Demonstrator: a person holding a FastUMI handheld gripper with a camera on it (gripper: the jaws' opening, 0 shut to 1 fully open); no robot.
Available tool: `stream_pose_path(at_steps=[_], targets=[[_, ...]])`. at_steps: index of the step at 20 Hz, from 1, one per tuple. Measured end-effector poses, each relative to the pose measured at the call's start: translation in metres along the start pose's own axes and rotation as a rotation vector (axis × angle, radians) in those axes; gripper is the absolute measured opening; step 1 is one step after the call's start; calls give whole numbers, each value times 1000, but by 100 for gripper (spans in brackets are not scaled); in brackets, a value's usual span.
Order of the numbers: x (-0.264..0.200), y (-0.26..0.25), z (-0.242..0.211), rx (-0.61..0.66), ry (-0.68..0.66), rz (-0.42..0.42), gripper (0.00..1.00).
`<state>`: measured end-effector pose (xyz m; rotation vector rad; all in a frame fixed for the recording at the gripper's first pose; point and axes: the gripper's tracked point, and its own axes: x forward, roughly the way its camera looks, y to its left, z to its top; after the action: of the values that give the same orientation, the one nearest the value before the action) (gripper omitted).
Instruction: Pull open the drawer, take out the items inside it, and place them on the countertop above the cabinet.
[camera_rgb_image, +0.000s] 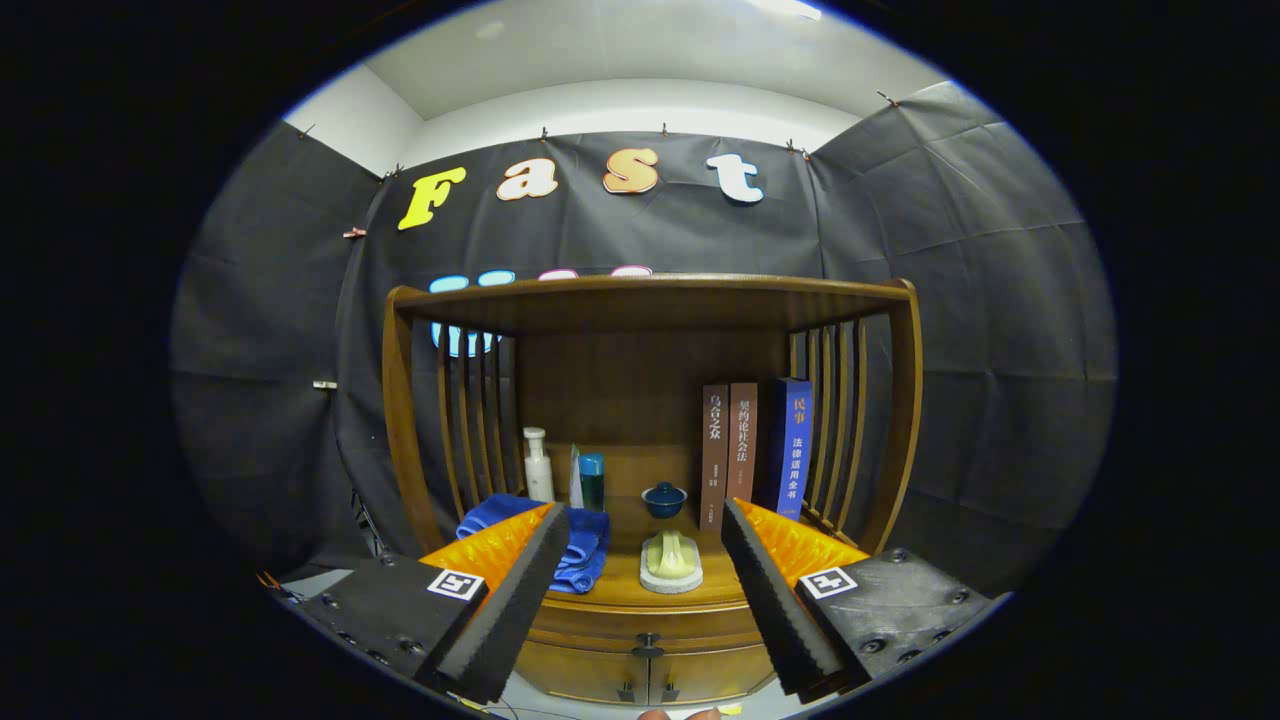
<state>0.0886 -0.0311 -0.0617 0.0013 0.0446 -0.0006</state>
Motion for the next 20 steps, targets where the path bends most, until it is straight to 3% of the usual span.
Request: stream_pose_path(at_steps=[6, 20], targets=[[-6, -8, 37, 3, -19, -25, 99], [-2, -24, 28, -17, 1, -32, 99]])
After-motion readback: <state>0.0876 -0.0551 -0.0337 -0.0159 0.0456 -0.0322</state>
